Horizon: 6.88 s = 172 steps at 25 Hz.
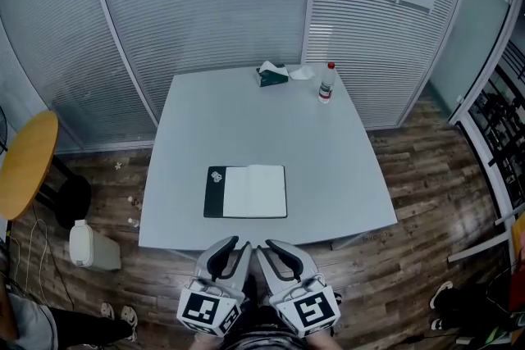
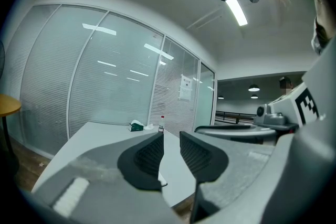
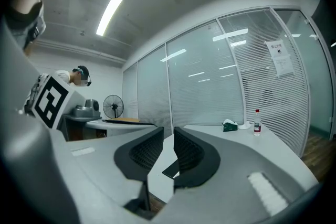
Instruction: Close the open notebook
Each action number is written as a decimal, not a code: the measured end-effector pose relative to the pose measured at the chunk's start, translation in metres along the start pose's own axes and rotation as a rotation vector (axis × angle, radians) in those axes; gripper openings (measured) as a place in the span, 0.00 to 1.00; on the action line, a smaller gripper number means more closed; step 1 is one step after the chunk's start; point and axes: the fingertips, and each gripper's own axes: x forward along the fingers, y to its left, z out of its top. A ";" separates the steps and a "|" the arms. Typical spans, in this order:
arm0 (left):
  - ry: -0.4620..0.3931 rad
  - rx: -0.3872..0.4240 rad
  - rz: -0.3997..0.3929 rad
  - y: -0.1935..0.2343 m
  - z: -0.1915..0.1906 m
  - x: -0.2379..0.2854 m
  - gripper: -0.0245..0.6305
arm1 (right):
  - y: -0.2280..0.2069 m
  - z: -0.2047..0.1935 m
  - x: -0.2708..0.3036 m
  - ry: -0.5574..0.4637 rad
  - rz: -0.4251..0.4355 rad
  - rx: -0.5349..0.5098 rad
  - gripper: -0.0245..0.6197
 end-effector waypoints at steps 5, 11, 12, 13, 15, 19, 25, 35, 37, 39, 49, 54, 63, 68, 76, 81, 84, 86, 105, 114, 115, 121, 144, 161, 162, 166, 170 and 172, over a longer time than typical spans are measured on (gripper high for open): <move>0.007 -0.006 -0.010 0.015 0.001 0.013 0.18 | -0.009 0.000 0.017 0.032 -0.010 0.014 0.14; 0.019 -0.020 -0.031 0.039 0.001 0.031 0.18 | -0.020 -0.001 0.046 0.027 -0.032 0.009 0.14; 0.022 -0.024 -0.035 0.044 0.001 0.034 0.18 | -0.022 -0.001 0.051 0.028 -0.038 0.008 0.14; 0.024 -0.027 -0.039 0.048 0.002 0.038 0.18 | -0.024 -0.002 0.056 0.029 -0.043 0.007 0.14; 0.026 -0.024 -0.055 0.058 0.002 0.047 0.18 | -0.029 -0.002 0.068 0.034 -0.053 0.006 0.14; 0.035 -0.027 -0.085 0.080 0.004 0.067 0.18 | -0.040 -0.005 0.095 0.048 -0.074 0.007 0.14; 0.058 -0.025 -0.132 0.103 0.008 0.100 0.18 | -0.058 -0.002 0.131 0.048 -0.101 0.009 0.15; 0.094 -0.019 -0.183 0.132 0.004 0.131 0.18 | -0.078 -0.006 0.168 0.081 -0.133 0.032 0.15; 0.106 -0.027 -0.184 0.135 0.002 0.134 0.18 | -0.080 -0.008 0.171 0.090 -0.134 0.036 0.15; 0.116 -0.037 -0.180 0.138 0.001 0.137 0.18 | -0.083 -0.011 0.173 0.096 -0.138 0.038 0.15; 0.142 -0.053 -0.190 0.142 -0.015 0.146 0.18 | -0.089 -0.019 0.181 0.114 -0.136 0.037 0.15; 0.151 -0.058 -0.185 0.145 -0.021 0.144 0.18 | -0.086 -0.023 0.181 0.125 -0.138 0.042 0.15; 0.179 -0.071 -0.169 0.156 -0.035 0.144 0.18 | -0.086 -0.030 0.186 0.146 -0.135 0.047 0.15; 0.198 -0.073 -0.152 0.167 -0.046 0.145 0.18 | -0.086 -0.037 0.191 0.166 -0.140 0.055 0.15; 0.260 -0.084 -0.126 0.187 -0.076 0.148 0.18 | -0.089 -0.058 0.199 0.201 -0.159 0.055 0.15; 0.318 -0.105 -0.102 0.207 -0.103 0.149 0.18 | -0.091 -0.071 0.205 0.231 -0.172 0.069 0.15; 0.348 -0.118 -0.084 0.218 -0.120 0.149 0.18 | -0.091 -0.078 0.209 0.252 -0.172 0.074 0.15; 0.368 -0.126 -0.068 0.226 -0.131 0.150 0.18 | -0.090 -0.082 0.212 0.262 -0.169 0.076 0.16; 0.612 -0.191 0.059 0.281 -0.245 0.152 0.22 | -0.100 -0.101 0.215 0.312 -0.199 0.111 0.16; 0.685 -0.243 0.118 0.289 -0.278 0.148 0.32 | -0.103 -0.102 0.213 0.312 -0.229 0.112 0.16; 0.684 -0.241 0.125 0.289 -0.279 0.148 0.32 | -0.103 -0.102 0.212 0.311 -0.235 0.114 0.16; 0.676 -0.288 0.148 0.289 -0.277 0.149 0.34 | -0.104 -0.101 0.207 0.304 -0.260 0.127 0.17; 0.586 -0.574 0.144 0.265 -0.270 0.156 0.31 | -0.117 -0.091 0.196 0.277 -0.178 0.126 0.17; 0.649 -0.370 0.263 0.278 -0.280 0.152 0.49 | -0.126 -0.096 0.191 0.285 -0.180 0.159 0.18; 0.641 -0.403 0.257 0.278 -0.279 0.152 0.49 | -0.125 -0.097 0.191 0.288 -0.179 0.162 0.18; 0.605 -0.558 0.239 0.281 -0.273 0.148 0.49 | -0.124 -0.098 0.192 0.294 -0.173 0.164 0.19; 0.541 -0.636 0.228 0.282 -0.255 0.146 0.48 | -0.125 -0.096 0.192 0.287 -0.177 0.168 0.19; 0.515 -0.644 0.222 0.281 -0.243 0.146 0.48 | -0.126 -0.097 0.191 0.286 -0.178 0.169 0.19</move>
